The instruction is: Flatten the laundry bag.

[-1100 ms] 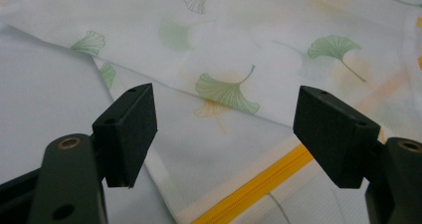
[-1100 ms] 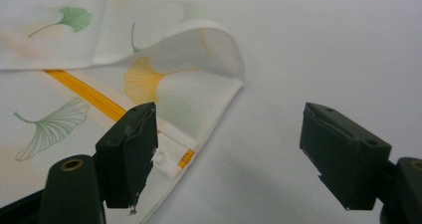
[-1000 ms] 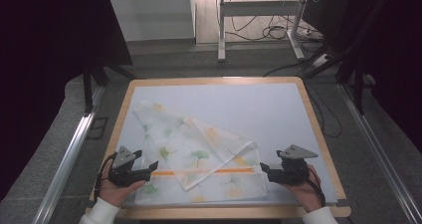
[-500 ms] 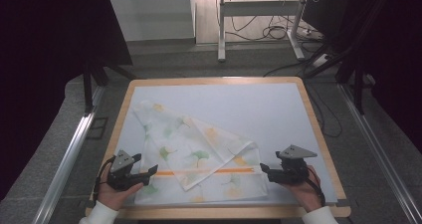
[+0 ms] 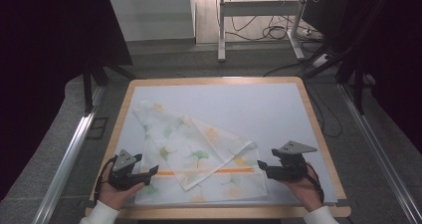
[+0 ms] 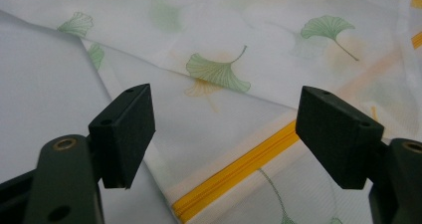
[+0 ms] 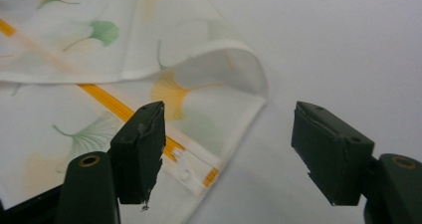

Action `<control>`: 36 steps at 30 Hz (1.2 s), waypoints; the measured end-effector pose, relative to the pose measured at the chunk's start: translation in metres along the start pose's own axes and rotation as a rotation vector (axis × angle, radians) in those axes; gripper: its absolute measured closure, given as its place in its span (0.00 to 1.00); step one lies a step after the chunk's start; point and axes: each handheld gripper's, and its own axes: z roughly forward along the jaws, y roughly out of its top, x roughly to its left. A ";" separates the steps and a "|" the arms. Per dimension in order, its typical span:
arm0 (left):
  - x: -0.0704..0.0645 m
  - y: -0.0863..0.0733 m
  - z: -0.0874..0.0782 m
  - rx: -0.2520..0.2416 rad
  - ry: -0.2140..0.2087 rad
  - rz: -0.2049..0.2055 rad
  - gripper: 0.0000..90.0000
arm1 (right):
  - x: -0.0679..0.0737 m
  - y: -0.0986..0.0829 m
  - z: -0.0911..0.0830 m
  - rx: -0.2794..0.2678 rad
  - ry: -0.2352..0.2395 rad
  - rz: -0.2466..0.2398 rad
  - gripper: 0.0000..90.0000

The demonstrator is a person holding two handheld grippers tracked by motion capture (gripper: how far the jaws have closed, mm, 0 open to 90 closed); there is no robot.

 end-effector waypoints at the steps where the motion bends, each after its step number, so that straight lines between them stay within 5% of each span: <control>1: 0.000 0.000 0.000 -0.001 0.000 0.003 0.26 | 0.001 0.002 0.000 0.004 0.002 -0.001 0.33; 7: 0.003 -0.002 0.000 0.003 -0.020 -0.005 0.26 | 0.007 0.023 0.006 0.039 0.017 -0.006 0.36; 11: 0.002 -0.001 0.000 0.002 -0.019 0.001 0.26 | 0.015 0.045 0.001 0.002 0.046 -0.028 0.37; 36: 0.000 -0.001 0.005 0.021 0.001 -0.011 0.26 | 0.061 0.089 0.015 0.023 0.157 -0.117 0.41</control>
